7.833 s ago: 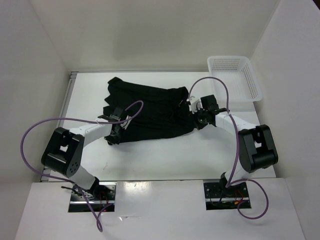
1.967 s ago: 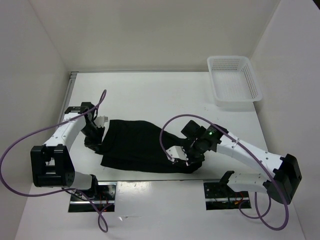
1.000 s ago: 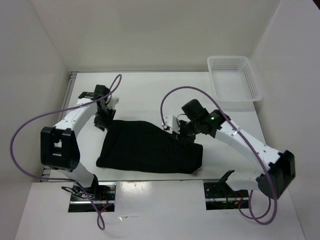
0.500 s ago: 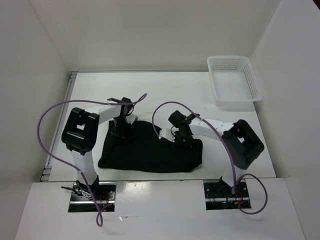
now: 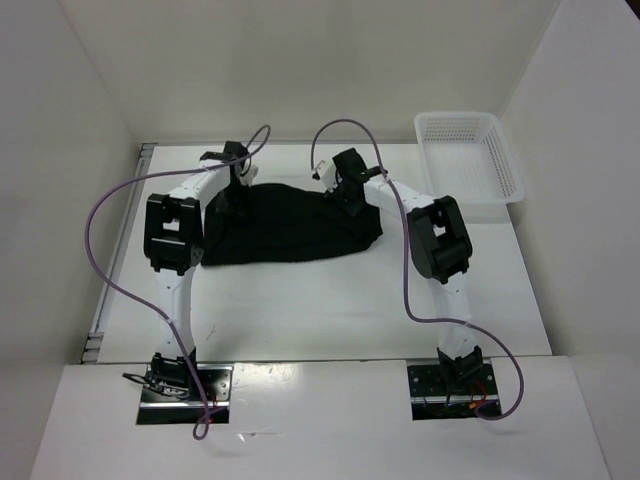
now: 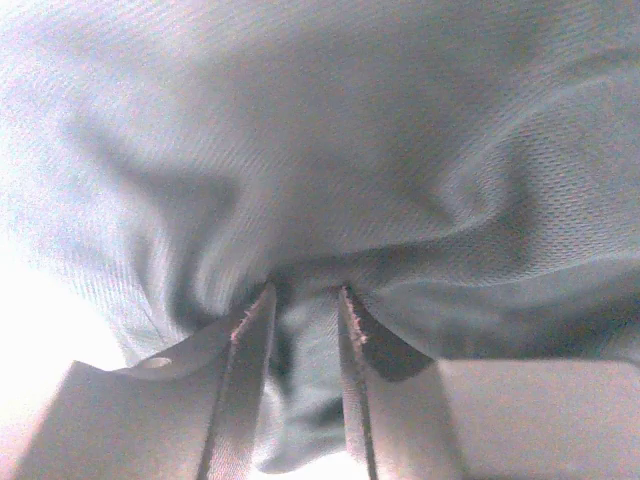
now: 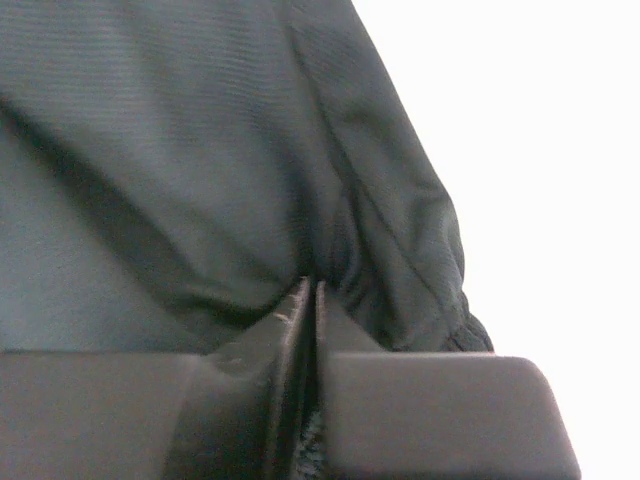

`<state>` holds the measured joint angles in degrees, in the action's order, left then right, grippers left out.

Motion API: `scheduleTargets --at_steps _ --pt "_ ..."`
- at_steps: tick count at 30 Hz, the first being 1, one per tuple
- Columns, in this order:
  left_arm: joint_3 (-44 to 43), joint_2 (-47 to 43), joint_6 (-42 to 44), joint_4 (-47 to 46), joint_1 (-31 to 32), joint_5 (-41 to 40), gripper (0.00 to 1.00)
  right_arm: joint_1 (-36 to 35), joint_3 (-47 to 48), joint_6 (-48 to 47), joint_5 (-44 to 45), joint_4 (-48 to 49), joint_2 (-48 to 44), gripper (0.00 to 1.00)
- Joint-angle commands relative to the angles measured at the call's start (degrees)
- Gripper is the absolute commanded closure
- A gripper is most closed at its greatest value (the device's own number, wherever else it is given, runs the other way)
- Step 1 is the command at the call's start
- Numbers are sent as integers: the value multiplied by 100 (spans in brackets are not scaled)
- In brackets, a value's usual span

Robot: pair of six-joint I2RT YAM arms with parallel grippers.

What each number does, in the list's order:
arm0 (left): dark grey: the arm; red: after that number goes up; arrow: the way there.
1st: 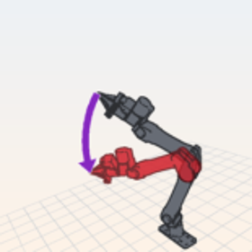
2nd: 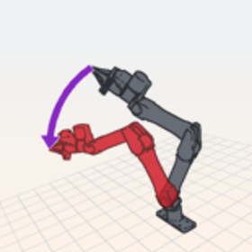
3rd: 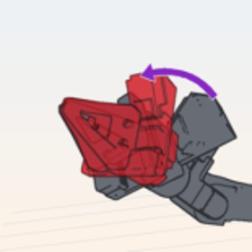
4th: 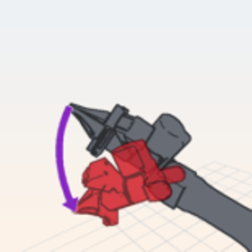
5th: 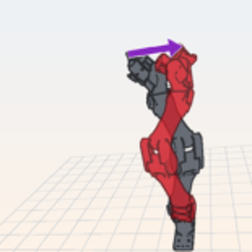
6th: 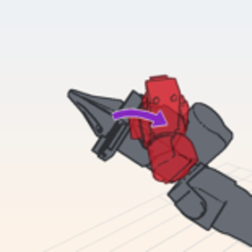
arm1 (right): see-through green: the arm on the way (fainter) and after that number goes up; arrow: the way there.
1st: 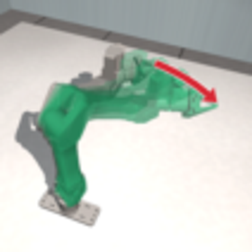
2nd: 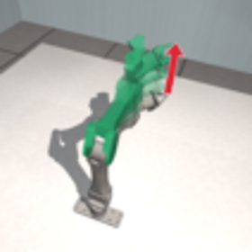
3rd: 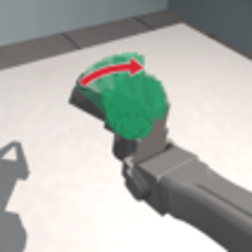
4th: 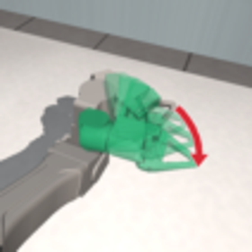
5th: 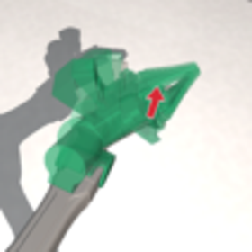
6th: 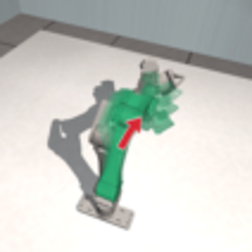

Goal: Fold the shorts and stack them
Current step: Fold the shorts

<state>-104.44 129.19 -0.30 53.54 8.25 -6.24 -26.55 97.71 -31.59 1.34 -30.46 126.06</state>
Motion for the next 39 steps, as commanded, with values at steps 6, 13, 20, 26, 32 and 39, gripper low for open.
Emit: scheduleTargets --at_steps 6,13,20,26,32,39 --pt "-377 -320 30 -1706 97 -150 48 509 372 2103 -898 619 -985 56" --pt "1353 -1589 30 -1706 -200 -202 43 1029 -505 2896 -2023 129 -1970 52" --pt "989 -1353 30 -1759 -1220 544 43 1081 -1596 3272 -2691 162 -2621 52" --pt "864 -930 30 -1706 -1282 668 43 1081 -2010 3335 -2904 216 -2674 42" --pt "1057 -658 30 -1768 -1335 668 43 1134 -2116 3397 -3034 216 -2622 42" --pt "1172 -385 30 -1768 -1335 396 43 1134 -2186 3397 -2903 216 -2446 42"
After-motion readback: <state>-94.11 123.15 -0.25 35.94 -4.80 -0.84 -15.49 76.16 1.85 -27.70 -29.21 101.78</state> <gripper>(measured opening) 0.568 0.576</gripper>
